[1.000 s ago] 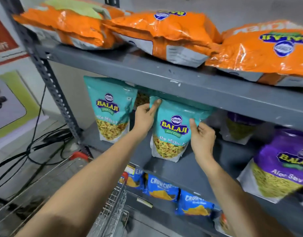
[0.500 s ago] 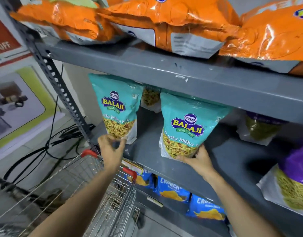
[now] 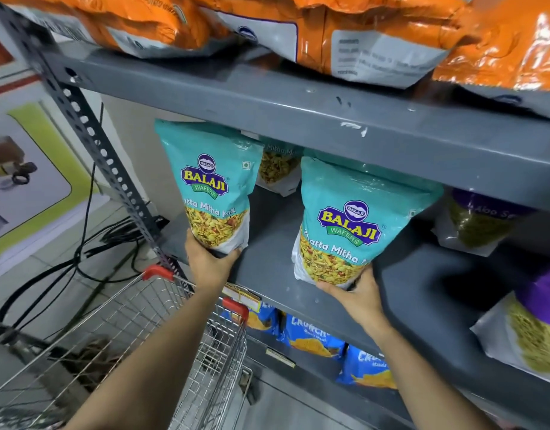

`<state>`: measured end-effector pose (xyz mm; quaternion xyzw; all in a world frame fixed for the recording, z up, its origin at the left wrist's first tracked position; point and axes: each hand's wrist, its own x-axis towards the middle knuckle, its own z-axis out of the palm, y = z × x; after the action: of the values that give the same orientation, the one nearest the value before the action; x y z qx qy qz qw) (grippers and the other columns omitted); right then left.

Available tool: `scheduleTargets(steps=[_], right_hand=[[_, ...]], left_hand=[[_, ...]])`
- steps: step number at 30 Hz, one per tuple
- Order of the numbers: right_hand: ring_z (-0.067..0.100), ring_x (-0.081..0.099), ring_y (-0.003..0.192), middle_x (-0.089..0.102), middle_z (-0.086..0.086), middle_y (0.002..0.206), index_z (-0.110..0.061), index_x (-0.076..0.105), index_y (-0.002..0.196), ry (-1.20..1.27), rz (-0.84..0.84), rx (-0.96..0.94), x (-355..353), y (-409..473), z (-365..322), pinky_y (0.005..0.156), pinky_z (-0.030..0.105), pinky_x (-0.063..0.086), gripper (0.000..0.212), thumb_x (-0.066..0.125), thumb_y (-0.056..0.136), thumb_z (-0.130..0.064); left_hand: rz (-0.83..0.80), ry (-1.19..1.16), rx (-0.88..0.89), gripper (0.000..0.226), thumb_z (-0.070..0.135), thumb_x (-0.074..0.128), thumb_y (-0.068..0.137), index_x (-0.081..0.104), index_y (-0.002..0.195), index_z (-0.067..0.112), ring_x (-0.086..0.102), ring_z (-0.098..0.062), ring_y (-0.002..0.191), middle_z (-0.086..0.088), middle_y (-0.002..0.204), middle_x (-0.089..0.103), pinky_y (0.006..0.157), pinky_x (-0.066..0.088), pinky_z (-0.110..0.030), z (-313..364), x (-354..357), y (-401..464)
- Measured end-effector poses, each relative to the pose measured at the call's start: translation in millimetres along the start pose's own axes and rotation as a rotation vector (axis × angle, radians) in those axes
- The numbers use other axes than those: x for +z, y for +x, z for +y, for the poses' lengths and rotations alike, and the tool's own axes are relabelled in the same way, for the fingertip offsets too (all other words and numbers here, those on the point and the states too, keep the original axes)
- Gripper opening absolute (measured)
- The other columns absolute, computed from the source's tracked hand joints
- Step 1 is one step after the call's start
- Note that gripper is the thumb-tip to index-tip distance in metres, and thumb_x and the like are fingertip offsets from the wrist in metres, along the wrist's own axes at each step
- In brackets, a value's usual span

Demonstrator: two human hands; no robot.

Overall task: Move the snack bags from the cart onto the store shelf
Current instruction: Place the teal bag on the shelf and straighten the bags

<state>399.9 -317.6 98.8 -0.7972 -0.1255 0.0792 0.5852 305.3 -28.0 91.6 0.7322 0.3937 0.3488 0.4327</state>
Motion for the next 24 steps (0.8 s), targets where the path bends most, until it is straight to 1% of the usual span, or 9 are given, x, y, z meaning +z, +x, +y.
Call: scheduleTargets(steps=[3, 6, 8, 10, 12, 17, 20, 22, 24], right_hand=[[-0.014, 0.060, 0.106, 0.064, -0.031, 0.111, -0.055, 0.042, 0.113, 0.003, 0.016, 0.014, -1, -6, 4, 0.085, 0.009, 0.049, 0.090, 0.094, 0.041, -0.047], [-0.014, 0.061, 0.105, 0.064, -0.032, 0.110, -0.058, 0.042, 0.111, -0.007, 0.029, 0.010, -3, -9, 6, 0.085, 0.010, 0.048, 0.089, 0.094, 0.039, -0.050], [-0.014, 0.060, 0.107, 0.063, -0.030, 0.114, -0.060, 0.041, 0.111, -0.014, 0.035, 0.009, -4, -11, 6, 0.088, 0.015, 0.049, 0.090, 0.093, 0.037, -0.056], [-0.010, 0.059, 0.111, 0.062, -0.027, 0.117, -0.061, 0.039, 0.111, -0.019, 0.038, 0.004, -4, -13, 6, 0.091, 0.020, 0.050, 0.092, 0.091, 0.036, -0.060], [-0.006, 0.059, 0.113, 0.062, -0.024, 0.119, -0.061, 0.038, 0.112, -0.025, 0.043, -0.003, -4, -15, 6, 0.094, 0.024, 0.051, 0.092, 0.092, 0.038, -0.058], [-0.008, 0.058, 0.112, 0.062, -0.023, 0.119, -0.062, 0.038, 0.112, -0.028, 0.054, -0.013, -3, -17, 5, 0.094, 0.026, 0.051, 0.091, 0.094, 0.042, -0.049], [-0.008, 0.059, 0.112, 0.062, -0.023, 0.119, -0.061, 0.039, 0.112, -0.015, 0.052, -0.010, -4, -17, 5, 0.093, 0.026, 0.051, 0.090, 0.094, 0.044, -0.045], [-0.005, 0.060, 0.113, 0.063, -0.019, 0.120, -0.054, 0.042, 0.117, 0.004, 0.045, -0.012, -4, -16, 4, 0.094, 0.026, 0.051, 0.090, 0.094, 0.044, -0.043], [-0.003, 0.059, 0.115, 0.063, -0.017, 0.123, -0.039, 0.044, 0.125, 0.016, 0.040, -0.019, -3, -16, 5, 0.095, 0.024, 0.050, 0.095, 0.095, 0.045, -0.042]], left_hand=[[0.021, -0.043, 0.007, 0.108, 0.042, 0.091, 0.046, 0.035, 0.136, 0.021, 0.053, -0.025, 0.122, -0.006, 0.133, 0.052, 0.102, 0.045, -0.039, 2, -2, -2], [0.044, -0.059, -0.004, 0.107, 0.039, 0.092, 0.046, 0.037, 0.135, 0.019, 0.053, -0.026, 0.121, -0.006, 0.132, 0.053, 0.103, 0.046, -0.041, 3, -1, -5], [0.051, -0.061, -0.021, 0.109, 0.038, 0.093, 0.046, 0.036, 0.137, 0.017, 0.053, -0.027, 0.123, -0.007, 0.133, 0.053, 0.105, 0.046, -0.043, 4, 0, -6], [0.046, -0.074, -0.033, 0.110, 0.037, 0.094, 0.046, 0.036, 0.137, 0.017, 0.052, -0.026, 0.124, -0.006, 0.134, 0.053, 0.106, 0.045, -0.043, 5, -1, -6], [0.039, -0.085, -0.038, 0.111, 0.037, 0.095, 0.045, 0.036, 0.137, 0.016, 0.052, -0.025, 0.124, -0.006, 0.134, 0.052, 0.106, 0.045, -0.043, 6, -2, -6], [0.030, -0.104, -0.051, 0.110, 0.034, 0.096, 0.047, 0.035, 0.137, 0.017, 0.051, -0.024, 0.125, -0.005, 0.134, 0.052, 0.105, 0.042, -0.036, 8, -6, -7], [0.013, -0.109, -0.053, 0.110, 0.035, 0.095, 0.047, 0.035, 0.137, 0.018, 0.050, -0.023, 0.125, -0.004, 0.134, 0.051, 0.107, 0.043, -0.039, 9, -8, -7], [0.012, -0.114, -0.038, 0.108, 0.036, 0.096, 0.046, 0.036, 0.135, 0.019, 0.052, -0.022, 0.122, -0.002, 0.131, 0.053, 0.105, 0.045, -0.039, 10, -9, -6], [0.012, -0.115, -0.021, 0.107, 0.038, 0.095, 0.044, 0.038, 0.132, 0.020, 0.053, -0.020, 0.118, -0.001, 0.128, 0.054, 0.103, 0.046, -0.037, 10, -11, -5]])
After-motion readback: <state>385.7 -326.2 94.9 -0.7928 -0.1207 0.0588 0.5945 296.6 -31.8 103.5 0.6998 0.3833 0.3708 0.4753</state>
